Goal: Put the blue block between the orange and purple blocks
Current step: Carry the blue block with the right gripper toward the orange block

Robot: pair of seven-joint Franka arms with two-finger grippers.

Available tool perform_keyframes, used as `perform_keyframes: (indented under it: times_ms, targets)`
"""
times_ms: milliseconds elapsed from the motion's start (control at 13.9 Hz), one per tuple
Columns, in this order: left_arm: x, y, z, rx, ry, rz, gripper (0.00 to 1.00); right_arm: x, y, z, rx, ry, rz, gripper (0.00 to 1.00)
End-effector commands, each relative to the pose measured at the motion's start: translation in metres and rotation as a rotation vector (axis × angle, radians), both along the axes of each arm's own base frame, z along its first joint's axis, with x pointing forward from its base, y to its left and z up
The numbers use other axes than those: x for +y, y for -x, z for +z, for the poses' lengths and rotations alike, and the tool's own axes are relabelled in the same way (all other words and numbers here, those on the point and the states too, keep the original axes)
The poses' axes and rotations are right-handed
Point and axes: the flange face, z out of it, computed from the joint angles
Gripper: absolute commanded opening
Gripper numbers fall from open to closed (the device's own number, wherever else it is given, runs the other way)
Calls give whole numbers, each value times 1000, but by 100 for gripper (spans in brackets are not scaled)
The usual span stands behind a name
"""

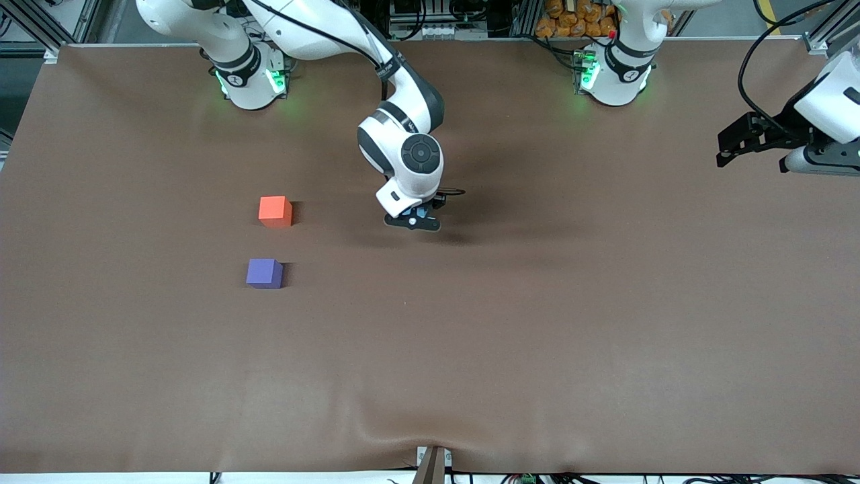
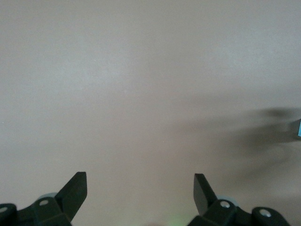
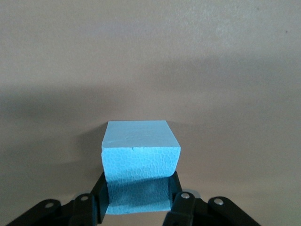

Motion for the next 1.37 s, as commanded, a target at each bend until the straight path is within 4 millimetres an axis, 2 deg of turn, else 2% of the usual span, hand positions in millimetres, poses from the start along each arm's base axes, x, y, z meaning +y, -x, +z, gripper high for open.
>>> perform_keyframes:
  times_ms: [0, 72, 216, 288, 361, 505, 577, 721, 865, 1082, 1226, 1298]
  targets:
    - [1, -2, 6, 1, -7, 7, 100, -4, -18, 19, -23, -13, -17, 0]
    - [1, -2, 6, 1, -7, 4, 100, -13, -24, 28, -2, 4, -23, 0]
    - [1, -2, 7, 0, -7, 5, 100, -48, -48, 71, 39, 10, -31, 0]
    - [1, -2, 6, 1, -7, 4, 100, -74, -64, 95, 41, -10, -35, 0]
    - [2, -2, 7, 0, -7, 7, 100, -97, -71, 116, 63, -12, -19, 0]
    - [2, -2, 6, 1, -7, 4, 100, -141, -86, 144, 107, -20, 31, 0]
    - [3, -2, 6, 1, -7, 5, 100, -167, -93, 152, 122, -26, 47, 0]
    - [3, -2, 6, 1, -7, 4, 100, -236, -104, 156, 144, -69, 104, 0]
    - [2, -2, 6, 1, -7, 1, 100, -287, -106, 146, 139, -98, 119, 0]
    - [2, -5, 4, 3, -5, -1, 100, -319, -103, 119, 135, -33, 137, 0]
    - [2, -8, 0, 7, -6, -1, 100, -325, -93, 99, 131, -7, 153, 0]
    - [2, -13, -9, 24, -5, -1, 100, -327, -88, 91, 138, -1, 154, 0]
